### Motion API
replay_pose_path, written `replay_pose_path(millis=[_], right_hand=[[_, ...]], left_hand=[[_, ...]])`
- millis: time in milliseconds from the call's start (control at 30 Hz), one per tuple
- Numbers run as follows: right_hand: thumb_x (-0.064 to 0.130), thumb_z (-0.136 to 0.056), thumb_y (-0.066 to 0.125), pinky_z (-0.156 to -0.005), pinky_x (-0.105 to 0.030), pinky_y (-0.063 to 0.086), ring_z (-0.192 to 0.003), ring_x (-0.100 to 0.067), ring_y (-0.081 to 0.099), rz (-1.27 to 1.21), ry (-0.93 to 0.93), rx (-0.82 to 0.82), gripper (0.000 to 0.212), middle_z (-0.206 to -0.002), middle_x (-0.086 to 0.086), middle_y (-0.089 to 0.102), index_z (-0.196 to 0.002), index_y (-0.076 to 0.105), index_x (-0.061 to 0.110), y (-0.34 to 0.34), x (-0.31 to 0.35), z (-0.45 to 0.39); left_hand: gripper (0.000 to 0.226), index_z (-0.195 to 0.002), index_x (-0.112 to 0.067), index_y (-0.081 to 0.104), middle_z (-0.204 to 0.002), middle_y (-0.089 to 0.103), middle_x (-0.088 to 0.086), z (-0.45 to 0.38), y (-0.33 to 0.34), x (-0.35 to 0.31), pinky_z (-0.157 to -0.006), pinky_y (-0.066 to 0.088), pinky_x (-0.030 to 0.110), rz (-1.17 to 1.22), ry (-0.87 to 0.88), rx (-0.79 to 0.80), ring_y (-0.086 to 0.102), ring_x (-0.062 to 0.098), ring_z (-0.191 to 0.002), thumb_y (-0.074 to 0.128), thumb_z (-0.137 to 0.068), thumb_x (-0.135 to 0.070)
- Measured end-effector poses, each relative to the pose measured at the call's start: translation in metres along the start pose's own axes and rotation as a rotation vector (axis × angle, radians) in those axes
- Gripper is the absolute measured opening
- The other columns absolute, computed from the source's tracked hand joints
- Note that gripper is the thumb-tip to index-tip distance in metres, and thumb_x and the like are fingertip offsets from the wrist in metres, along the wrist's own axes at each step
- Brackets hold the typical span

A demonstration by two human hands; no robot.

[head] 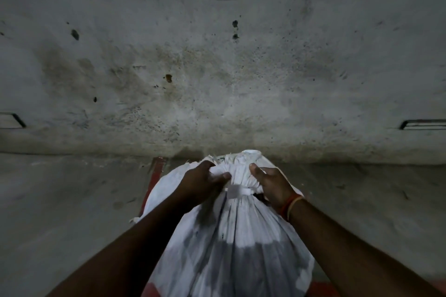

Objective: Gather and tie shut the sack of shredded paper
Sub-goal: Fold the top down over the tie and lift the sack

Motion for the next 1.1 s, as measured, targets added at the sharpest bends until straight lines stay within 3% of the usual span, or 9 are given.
replay_pose_path(millis=[67,200,333,467,633,733,833,933,1100], right_hand=[[0.049,-0.092,0.058,-0.092,-0.044,0.054,-0.096,-0.029,0.073,-0.072,-0.005,-0.009,0.044,-0.097,-0.012,0.078,-0.098,0.076,0.010,0.000,-0.004,-0.001],[0.055,-0.093,0.053,-0.088,-0.036,0.053,-0.098,-0.018,0.068,0.188,-0.069,-0.034,0.038,-0.103,0.001,0.075,-0.104,0.069,0.022,-0.003,-0.006,0.010],[0.057,-0.092,0.050,-0.086,-0.033,0.045,-0.102,-0.014,0.056,0.719,-0.174,0.058,0.039,-0.105,0.004,0.065,-0.113,0.059,0.026,0.000,-0.028,0.028],[0.066,-0.082,0.045,-0.099,-0.036,0.038,-0.118,-0.018,0.049,0.921,-0.195,0.125,0.053,-0.121,0.006,0.058,-0.115,0.058,0.027,-0.001,-0.048,0.036],[0.056,-0.090,0.052,-0.117,-0.050,0.026,-0.148,-0.032,0.014,1.108,-0.055,0.211,0.051,-0.164,0.000,0.017,-0.135,0.051,0.031,-0.007,-0.038,0.030],[0.059,-0.083,0.060,-0.113,-0.047,0.035,-0.144,-0.029,0.029,1.070,-0.045,0.170,0.069,-0.166,0.001,0.012,-0.143,0.038,0.034,-0.008,-0.039,0.026],[0.064,-0.077,0.063,-0.111,-0.040,0.040,-0.138,-0.024,0.042,1.003,-0.034,0.175,0.085,-0.164,0.003,0.018,-0.149,0.029,0.035,-0.008,-0.047,0.020],[0.062,-0.084,0.058,-0.111,-0.034,0.038,-0.135,-0.020,0.044,1.019,-0.114,0.181,0.078,-0.156,0.002,0.035,-0.150,0.030,0.031,-0.008,-0.048,0.024],[0.047,-0.101,0.039,-0.094,-0.033,0.051,-0.113,-0.018,0.061,1.013,-0.264,0.000,0.053,-0.137,-0.002,0.056,-0.150,0.027,0.034,-0.009,-0.045,0.038]], left_hand=[[0.058,-0.108,-0.022,0.062,-0.093,0.071,0.004,-0.002,0.000,0.000,-0.077,0.054,0.038,0.175,-0.037,0.020,0.067,0.022,-0.087,0.072,-0.074,-0.068],[0.034,-0.100,-0.019,0.059,-0.101,0.070,0.012,0.002,0.012,0.021,-0.068,0.054,0.032,0.402,-0.174,0.102,0.065,0.024,-0.085,0.078,-0.085,-0.043],[0.071,-0.126,-0.037,0.054,-0.133,0.062,0.011,0.013,0.027,0.060,-0.104,0.044,0.051,-0.295,-0.207,0.008,0.055,0.034,-0.124,0.052,-0.072,-0.083],[0.065,-0.139,-0.054,0.040,-0.165,0.005,0.019,0.028,0.035,0.065,-0.115,0.022,0.062,-0.319,-0.253,0.045,0.006,0.043,-0.152,0.055,-0.081,-0.078],[0.048,-0.131,-0.049,0.053,-0.166,-0.018,0.015,0.031,0.032,0.053,-0.117,0.010,0.064,-0.490,-0.107,-0.069,-0.016,0.040,-0.152,0.053,-0.088,-0.070],[0.042,-0.116,-0.043,0.060,-0.165,0.011,0.013,0.023,0.032,0.056,-0.111,0.026,0.058,-0.534,-0.019,-0.114,0.010,0.037,-0.154,0.054,-0.085,-0.070],[0.042,-0.118,-0.032,0.056,-0.125,0.066,0.007,0.019,0.034,0.057,-0.080,0.045,0.032,-0.362,-0.003,0.057,0.063,0.027,-0.116,0.054,-0.089,-0.063],[0.042,-0.125,-0.027,0.057,-0.114,0.069,0.002,0.020,0.031,0.057,-0.073,0.045,0.029,-0.348,0.018,0.044,0.066,0.021,-0.099,0.055,-0.095,-0.056],[0.057,-0.115,-0.029,0.061,-0.114,0.065,0.005,0.020,0.032,0.058,-0.087,0.053,0.041,-0.452,-0.023,-0.019,0.062,0.027,-0.105,0.034,-0.090,-0.073]])
Point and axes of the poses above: each hand's wrist, its own z-axis away from the middle knuckle, its own y-axis out of the palm, x = y × z, the point moved 4 cm from there along -z, towards the middle knuckle
